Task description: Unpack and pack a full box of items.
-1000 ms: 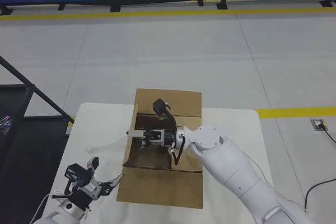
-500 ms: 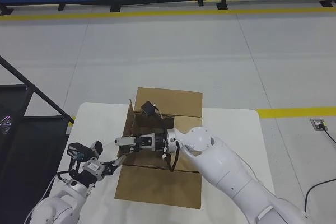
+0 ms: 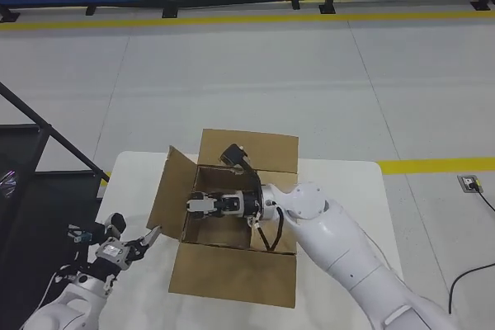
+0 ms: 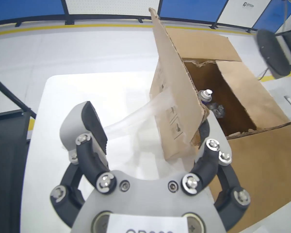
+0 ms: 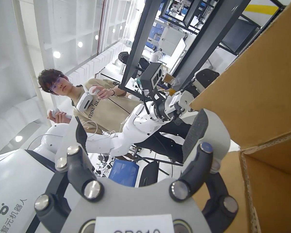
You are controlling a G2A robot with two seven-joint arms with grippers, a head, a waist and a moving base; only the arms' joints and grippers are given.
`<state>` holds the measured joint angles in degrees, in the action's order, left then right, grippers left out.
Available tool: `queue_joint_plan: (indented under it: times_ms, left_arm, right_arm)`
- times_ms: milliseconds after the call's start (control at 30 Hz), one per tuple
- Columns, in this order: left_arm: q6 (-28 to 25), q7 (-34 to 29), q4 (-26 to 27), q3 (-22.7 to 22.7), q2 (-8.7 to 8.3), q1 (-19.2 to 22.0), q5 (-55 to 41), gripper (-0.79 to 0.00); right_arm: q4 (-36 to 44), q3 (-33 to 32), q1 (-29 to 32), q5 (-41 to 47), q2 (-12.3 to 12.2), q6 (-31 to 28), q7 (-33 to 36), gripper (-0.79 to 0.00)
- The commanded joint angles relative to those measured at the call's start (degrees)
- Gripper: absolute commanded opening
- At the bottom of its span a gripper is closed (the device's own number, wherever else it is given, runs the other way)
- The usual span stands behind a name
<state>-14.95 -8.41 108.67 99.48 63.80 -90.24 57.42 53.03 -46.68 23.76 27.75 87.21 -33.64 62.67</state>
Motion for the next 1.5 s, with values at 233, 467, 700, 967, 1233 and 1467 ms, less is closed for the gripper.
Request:
queue_joint_plan:
  times_ms: [233,467,700,967,1233,1467]
  left_arm:
    - [7.3,-1.1,-5.1,-2.5,0.31,0.9,8.6,0.0]
    - [7.1,-1.2,-7.9,-3.4,0.46,2.2,8.7,0.0]
    - [6.6,0.0,-4.3,-2.2,0.55,0.3,7.5,0.0]
    - [6.5,2.0,6.9,1.6,0.58,-4.6,7.3,0.0]
    - [0.4,-0.2,19.2,3.4,0.49,-8.1,3.4,0.0]
    - [-2.5,-10.9,19.0,-6.3,0.37,0.3,1.1,0.0]
  right_arm:
    - [18.6,-14.9,14.7,-10.5,-6.7,-0.2,0.2,0.0]
    - [36.3,-26.1,29.3,-14.9,-10.3,1.9,-0.8,0.0]
    - [40.3,-30.4,34.0,-13.7,-11.6,2.6,-1.5,0.0]
    - [38.8,-31.9,34.3,-11.7,-12.5,3.2,-1.3,0.0]
    - [41.1,-37.1,39.1,-10.5,-13.9,-0.6,0.0,0.0]
    - [46.1,-45.0,48.1,-9.6,-15.6,-6.7,1.3,0.0]
